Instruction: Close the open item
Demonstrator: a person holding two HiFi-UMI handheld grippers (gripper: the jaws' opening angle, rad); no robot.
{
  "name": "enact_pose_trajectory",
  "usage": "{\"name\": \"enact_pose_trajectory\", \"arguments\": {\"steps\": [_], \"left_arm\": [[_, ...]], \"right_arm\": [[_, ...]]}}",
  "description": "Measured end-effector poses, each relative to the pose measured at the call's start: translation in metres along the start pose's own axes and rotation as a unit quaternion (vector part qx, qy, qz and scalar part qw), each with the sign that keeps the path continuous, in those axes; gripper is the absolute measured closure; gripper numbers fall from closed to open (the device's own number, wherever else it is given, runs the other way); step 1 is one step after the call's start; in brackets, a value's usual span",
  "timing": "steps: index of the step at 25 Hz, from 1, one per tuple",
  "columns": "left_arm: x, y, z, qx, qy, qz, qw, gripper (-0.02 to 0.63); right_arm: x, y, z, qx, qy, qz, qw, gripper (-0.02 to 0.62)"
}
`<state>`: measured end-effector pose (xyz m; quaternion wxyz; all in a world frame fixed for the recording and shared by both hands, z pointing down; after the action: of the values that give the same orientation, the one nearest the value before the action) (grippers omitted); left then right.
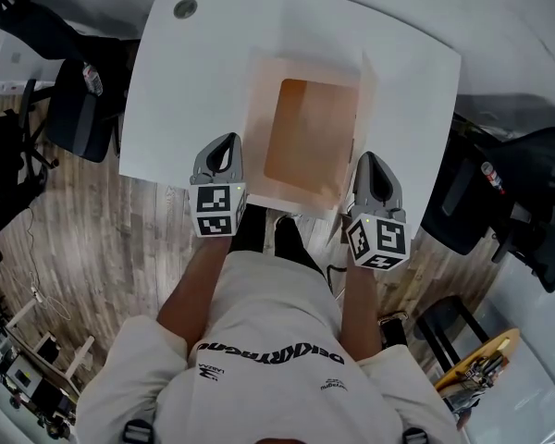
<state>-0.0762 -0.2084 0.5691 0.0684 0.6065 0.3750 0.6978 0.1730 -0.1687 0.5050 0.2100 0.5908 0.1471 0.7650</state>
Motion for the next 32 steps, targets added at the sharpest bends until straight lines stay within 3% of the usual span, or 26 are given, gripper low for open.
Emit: {"name": "enact_pose_trajectory", "arguments": {"steps": [5,13,32], "left_arm": [[0.022,0.018,-0.007,0.020,-0.014,-0.045,0.9987,0.606],[0.057,0.039,-0.009,0.062,-0.077,-0.105,0.9895,0.606],[0.061,0.045,0.006,0.100,-0.051,-0.107,0.9880,0.607]], "right_arm": [[0.003,0.004,-0.008,-0.005,-0.003,-0.007,1.000,0.595],[0.007,0.010,-0.015,-0.017,0.000,-0.018,1.000,0.595],[0.031,0.034,-0.053,-0.054,-0.021,-0.051,0.997,0.595]]}}
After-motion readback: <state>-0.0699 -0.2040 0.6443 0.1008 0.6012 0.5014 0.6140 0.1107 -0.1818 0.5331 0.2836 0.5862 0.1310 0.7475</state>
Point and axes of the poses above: the fingertips, and each gripper's own axes: y forward along the fingers, z to its right, x out of its underside, the point moved 1 cm from there along -y, backward along the fingers, and after that the axes turned 7 degrees about y, right-handed, at the moved point
